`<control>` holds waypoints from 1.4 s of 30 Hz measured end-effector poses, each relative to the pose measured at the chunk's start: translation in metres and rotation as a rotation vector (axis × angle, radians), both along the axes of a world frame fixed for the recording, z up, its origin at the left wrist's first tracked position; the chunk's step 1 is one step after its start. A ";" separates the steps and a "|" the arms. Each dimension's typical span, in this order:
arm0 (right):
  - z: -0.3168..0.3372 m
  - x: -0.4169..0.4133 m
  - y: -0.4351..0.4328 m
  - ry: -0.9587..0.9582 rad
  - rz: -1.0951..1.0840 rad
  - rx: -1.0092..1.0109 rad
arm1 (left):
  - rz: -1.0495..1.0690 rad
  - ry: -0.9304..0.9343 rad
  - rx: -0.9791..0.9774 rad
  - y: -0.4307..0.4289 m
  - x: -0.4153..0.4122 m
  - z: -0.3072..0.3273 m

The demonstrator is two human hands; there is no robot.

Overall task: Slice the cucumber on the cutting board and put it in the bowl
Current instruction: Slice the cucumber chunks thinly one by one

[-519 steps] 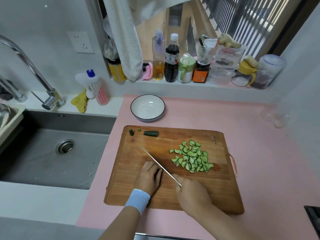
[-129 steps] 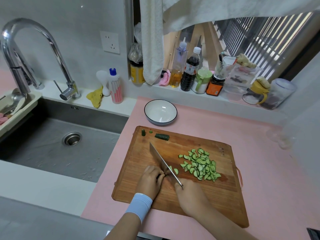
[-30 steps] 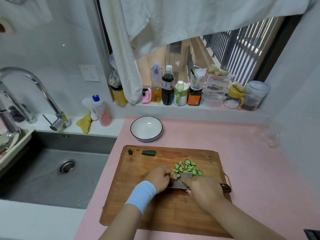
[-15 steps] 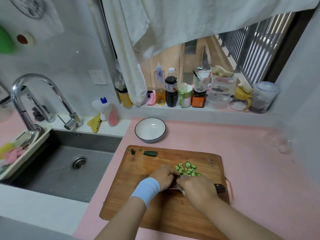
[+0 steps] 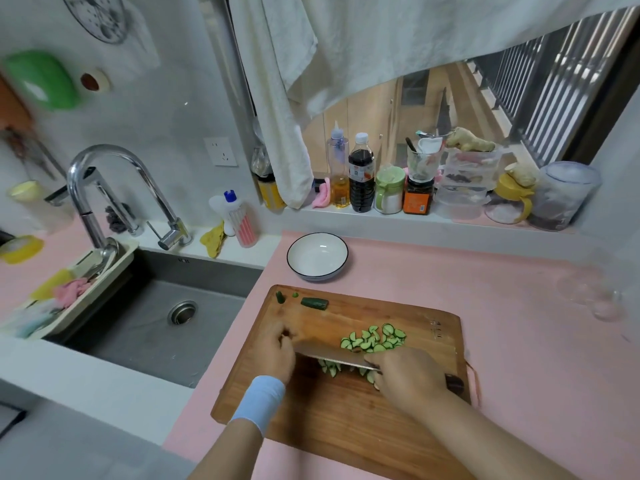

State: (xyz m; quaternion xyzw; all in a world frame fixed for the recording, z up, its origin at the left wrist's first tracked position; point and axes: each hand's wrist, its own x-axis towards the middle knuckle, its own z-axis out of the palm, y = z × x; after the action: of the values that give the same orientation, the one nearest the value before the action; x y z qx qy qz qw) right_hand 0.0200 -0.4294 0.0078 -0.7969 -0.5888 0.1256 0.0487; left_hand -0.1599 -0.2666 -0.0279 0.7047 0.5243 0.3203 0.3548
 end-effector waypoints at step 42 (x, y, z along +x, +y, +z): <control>-0.019 -0.027 0.028 0.713 -0.581 0.125 | -0.070 0.333 -0.262 0.048 0.032 -0.025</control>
State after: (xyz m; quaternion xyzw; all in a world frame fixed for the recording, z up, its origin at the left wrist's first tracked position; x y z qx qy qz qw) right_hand -0.0069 -0.4015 -0.0110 -0.8316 -0.2942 0.3371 0.3290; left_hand -0.1281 -0.2184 -0.0528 0.7138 0.5879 0.1159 0.3626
